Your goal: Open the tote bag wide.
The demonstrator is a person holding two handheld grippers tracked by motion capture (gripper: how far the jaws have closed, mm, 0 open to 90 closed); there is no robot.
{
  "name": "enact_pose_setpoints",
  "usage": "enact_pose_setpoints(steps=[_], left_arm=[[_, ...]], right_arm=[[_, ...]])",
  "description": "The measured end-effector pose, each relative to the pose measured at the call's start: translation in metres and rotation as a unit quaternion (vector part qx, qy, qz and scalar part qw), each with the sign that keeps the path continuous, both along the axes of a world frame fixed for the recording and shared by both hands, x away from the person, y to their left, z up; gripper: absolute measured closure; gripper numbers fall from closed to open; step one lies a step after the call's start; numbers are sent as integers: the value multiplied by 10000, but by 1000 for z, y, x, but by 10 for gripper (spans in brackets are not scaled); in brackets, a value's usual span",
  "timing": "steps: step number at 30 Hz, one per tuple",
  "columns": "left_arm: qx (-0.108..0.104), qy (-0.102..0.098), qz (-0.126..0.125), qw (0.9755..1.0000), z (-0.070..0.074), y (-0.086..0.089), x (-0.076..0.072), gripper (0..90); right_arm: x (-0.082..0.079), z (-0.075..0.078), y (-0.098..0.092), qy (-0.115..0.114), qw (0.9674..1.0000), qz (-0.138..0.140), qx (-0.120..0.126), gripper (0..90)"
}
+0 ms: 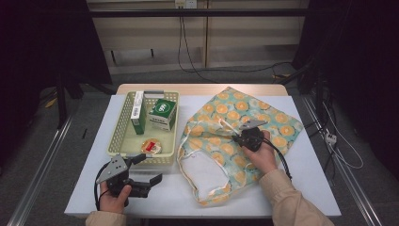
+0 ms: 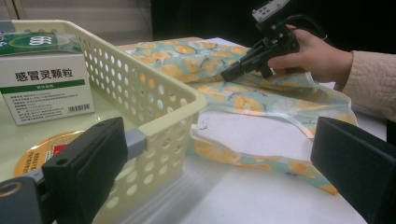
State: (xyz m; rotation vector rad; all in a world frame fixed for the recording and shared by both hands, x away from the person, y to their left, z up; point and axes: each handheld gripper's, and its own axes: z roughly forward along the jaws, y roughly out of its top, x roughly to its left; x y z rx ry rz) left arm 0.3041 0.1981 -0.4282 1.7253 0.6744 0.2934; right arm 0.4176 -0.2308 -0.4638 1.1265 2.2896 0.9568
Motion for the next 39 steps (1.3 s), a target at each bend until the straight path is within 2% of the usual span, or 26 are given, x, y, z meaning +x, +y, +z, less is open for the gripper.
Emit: enact_pose_setpoints(steps=[3,7,9,16,25,29,39], left_arm=[[20,-19,-13,10000,1,0,0,36],[27,-9,-20,10000,0,0,0,36],[39,-16,-28,10000,0,-1,0,36],[25,-19,-2,10000,1,0,0,36],[42,-113,60,9999,8,1,-2,36],[24,-116,40,9999,11,1,-2,36],[12,-66,-5,10000,16,-5,0,36]], right_arm=[[1,2,1,89,10000,-19,-30,898],[4,4,-4,224,9994,-82,255,899],[4,7,-7,202,9990,-103,389,900],[3,27,-12,89,9979,-104,631,900],[6,54,-16,-51,9976,-108,679,900],[8,65,-18,-57,9962,-113,862,900],[11,98,-21,-255,9974,-58,666,900]])
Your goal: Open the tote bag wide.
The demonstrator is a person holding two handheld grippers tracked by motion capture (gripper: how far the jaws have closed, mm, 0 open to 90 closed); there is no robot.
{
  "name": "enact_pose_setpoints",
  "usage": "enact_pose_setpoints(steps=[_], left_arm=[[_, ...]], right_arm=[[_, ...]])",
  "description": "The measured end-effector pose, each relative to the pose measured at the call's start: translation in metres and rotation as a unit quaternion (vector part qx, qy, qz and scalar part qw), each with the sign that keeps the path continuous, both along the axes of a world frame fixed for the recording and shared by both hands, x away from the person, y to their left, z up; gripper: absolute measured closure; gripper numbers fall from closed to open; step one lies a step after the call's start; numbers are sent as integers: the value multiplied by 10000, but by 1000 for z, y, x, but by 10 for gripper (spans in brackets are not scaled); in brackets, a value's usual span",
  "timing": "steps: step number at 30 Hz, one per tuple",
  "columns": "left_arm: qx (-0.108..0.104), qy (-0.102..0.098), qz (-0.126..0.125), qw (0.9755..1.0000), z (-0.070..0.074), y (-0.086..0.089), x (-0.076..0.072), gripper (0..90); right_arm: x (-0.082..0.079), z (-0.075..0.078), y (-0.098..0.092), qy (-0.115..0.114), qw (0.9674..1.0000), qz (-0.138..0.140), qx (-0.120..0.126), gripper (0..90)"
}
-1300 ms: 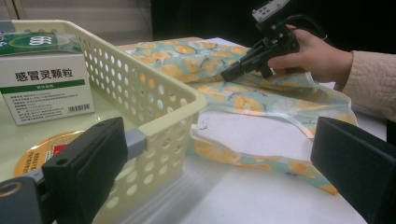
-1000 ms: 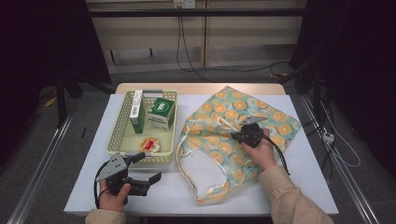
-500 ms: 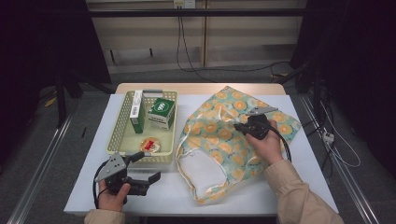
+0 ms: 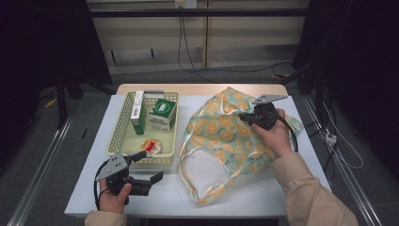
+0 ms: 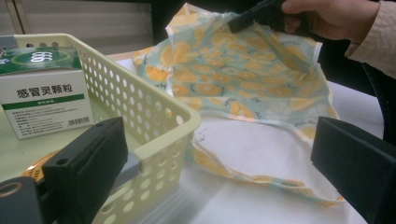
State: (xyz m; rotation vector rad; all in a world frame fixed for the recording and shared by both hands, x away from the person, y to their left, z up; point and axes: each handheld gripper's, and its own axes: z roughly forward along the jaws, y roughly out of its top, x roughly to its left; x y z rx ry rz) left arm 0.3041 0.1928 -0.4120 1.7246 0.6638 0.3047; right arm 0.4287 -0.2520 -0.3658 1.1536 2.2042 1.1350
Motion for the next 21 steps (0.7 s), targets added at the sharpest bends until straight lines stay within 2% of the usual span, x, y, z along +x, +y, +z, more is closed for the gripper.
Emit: enact_pose_setpoints(steps=[9,19,21], left_arm=[[-1,69,-30,10000,7,-2,5,36],[88,90,-16,9999,15,2,11,37],[33,143,11,9999,15,3,12,36]], right_arm=[[3,15,-5,-18,10000,60,-14,900],[1,17,-4,-49,9999,88,70,899],[1,19,-5,-59,9999,83,67,899]])
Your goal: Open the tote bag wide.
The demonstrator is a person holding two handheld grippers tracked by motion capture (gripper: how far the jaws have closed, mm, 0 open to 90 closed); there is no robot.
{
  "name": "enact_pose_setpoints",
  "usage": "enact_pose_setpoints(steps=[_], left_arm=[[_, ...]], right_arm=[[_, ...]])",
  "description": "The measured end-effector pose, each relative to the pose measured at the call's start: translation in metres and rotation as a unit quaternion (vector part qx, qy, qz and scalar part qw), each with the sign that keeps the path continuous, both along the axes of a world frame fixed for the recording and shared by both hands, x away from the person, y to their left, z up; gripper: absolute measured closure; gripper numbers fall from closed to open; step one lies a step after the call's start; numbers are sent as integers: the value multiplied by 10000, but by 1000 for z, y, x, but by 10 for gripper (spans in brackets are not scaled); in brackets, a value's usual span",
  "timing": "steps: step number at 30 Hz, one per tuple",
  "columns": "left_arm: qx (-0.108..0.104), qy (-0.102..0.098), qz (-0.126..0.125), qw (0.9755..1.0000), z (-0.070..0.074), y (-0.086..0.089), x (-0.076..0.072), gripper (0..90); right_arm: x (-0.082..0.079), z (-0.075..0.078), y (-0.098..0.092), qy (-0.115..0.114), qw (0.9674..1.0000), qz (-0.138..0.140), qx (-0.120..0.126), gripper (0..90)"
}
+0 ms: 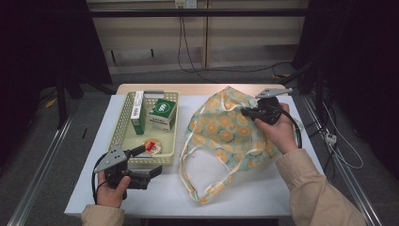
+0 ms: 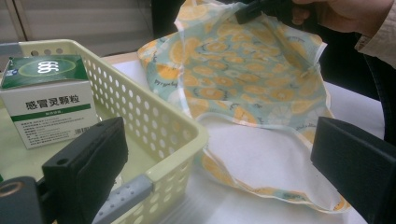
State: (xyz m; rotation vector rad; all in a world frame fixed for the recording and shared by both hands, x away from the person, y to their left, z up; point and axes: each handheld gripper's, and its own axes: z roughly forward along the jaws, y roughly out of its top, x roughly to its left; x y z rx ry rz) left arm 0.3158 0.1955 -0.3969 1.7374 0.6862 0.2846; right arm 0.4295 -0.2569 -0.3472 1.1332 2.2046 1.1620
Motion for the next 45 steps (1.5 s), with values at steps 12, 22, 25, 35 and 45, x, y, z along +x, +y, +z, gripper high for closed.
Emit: enact_pose_setpoints(steps=[12,22,25,35,45], left_arm=[[116,-59,-31,9999,7,-2,7,37],[100,-28,-22,9999,11,-2,15,37],[130,-42,-29,9999,13,-2,18,37],[49,-57,-8,10000,24,1,32,37],[44,-29,2,10000,33,4,50,37]], right_arm=[[-1,9,-9,-11,9998,-47,198,899],[0,22,-8,-65,9998,37,160,899],[0,22,-8,-59,9999,36,157,899],[0,20,-5,-48,9999,99,117,899],[0,21,-6,-39,9998,85,162,899]])
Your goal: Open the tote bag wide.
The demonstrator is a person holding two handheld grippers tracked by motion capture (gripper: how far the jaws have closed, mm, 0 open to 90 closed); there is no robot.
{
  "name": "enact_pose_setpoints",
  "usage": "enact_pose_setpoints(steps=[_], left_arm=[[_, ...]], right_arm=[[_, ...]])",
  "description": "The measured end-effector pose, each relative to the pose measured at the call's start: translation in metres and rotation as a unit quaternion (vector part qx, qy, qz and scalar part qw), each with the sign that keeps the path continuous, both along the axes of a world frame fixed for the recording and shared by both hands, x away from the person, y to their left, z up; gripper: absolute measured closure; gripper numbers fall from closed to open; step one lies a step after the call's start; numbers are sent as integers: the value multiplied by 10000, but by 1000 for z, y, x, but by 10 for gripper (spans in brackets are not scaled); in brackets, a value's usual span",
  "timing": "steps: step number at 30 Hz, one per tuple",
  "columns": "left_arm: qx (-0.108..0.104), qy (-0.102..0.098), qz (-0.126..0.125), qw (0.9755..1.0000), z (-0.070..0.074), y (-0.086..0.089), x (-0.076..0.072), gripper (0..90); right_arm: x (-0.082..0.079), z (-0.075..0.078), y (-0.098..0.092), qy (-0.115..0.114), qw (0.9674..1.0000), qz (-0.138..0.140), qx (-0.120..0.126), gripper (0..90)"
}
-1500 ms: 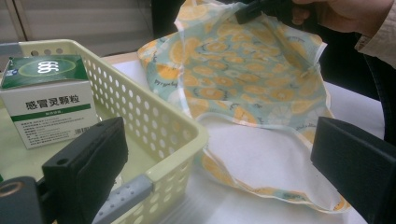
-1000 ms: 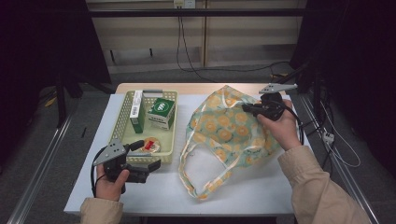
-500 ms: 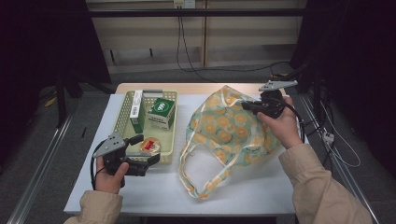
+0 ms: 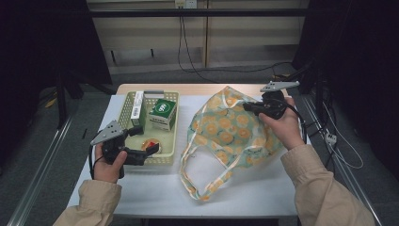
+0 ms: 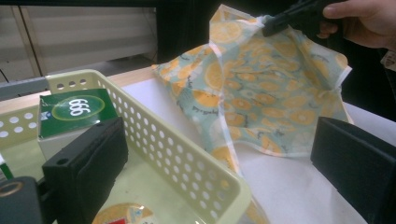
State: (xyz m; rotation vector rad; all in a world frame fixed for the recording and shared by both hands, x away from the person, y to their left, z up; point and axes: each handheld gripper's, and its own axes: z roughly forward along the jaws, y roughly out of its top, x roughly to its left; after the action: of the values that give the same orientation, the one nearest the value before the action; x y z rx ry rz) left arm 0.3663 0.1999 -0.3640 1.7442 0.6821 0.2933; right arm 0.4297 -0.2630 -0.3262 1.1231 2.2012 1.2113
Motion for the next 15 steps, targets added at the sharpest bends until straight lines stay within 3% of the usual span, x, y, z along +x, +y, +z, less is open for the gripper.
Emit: enact_pose_setpoints(steps=[11,15], left_arm=[[-2,71,134,9999,1,7,18,37],[167,89,137,9997,0,6,27,37]], right_arm=[[-1,0,2,-13,10000,34,-6,899],[0,0,2,-23,10000,44,-14,899]])
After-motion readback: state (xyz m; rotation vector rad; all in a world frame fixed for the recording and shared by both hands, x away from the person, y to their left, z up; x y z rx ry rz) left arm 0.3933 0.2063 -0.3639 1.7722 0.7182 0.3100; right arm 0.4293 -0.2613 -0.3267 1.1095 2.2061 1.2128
